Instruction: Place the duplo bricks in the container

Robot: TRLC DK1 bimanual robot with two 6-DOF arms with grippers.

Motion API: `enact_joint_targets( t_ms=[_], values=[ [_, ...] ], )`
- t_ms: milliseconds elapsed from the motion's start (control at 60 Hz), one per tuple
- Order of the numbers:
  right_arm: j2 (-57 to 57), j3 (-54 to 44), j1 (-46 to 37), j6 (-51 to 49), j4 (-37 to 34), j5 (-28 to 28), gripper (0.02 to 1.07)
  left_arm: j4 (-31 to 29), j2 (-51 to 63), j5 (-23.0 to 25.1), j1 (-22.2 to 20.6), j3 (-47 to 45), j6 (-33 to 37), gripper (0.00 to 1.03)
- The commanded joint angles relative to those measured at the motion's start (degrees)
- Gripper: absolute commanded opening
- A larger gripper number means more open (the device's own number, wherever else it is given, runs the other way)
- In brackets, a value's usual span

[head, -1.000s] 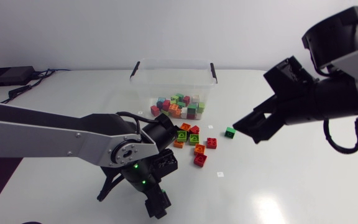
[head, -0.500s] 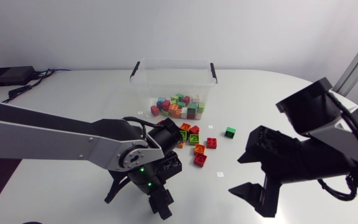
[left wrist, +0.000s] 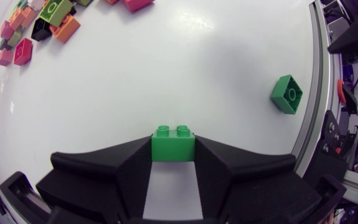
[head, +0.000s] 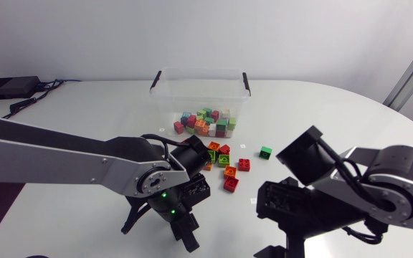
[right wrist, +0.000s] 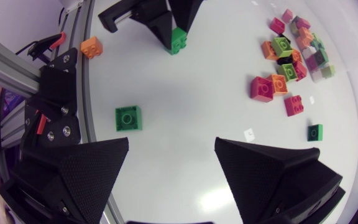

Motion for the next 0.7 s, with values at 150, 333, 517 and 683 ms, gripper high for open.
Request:
enact_joint_targets(
  t_ms=[150, 333, 517, 683],
  values=[
    [4.67, -2.37, 6.07, 1.92, 3.06, 0.09, 1.02, -1.39, -3.18, 0.19, 3.4, -0.36, -1.08, 0.11],
    [8.45, -2.45, 9.93, 3.85, 6.05, 1.76, 1.02, -2.09, -7.75, 0.19, 6.39, 0.08, -0.91, 0.11],
    [11.43, -2.81, 13.19, 5.87, 8.95, 3.6, 1.01, -2.09, -13.29, 0.19, 10.52, 1.83, -0.73, 0.11],
    [12.05, -2.37, 14.86, 7.37, 9.12, 4.39, 0.98, -2.0, -15.66, 0.19, 13.51, 4.3, -1.26, 0.11]
  ],
)
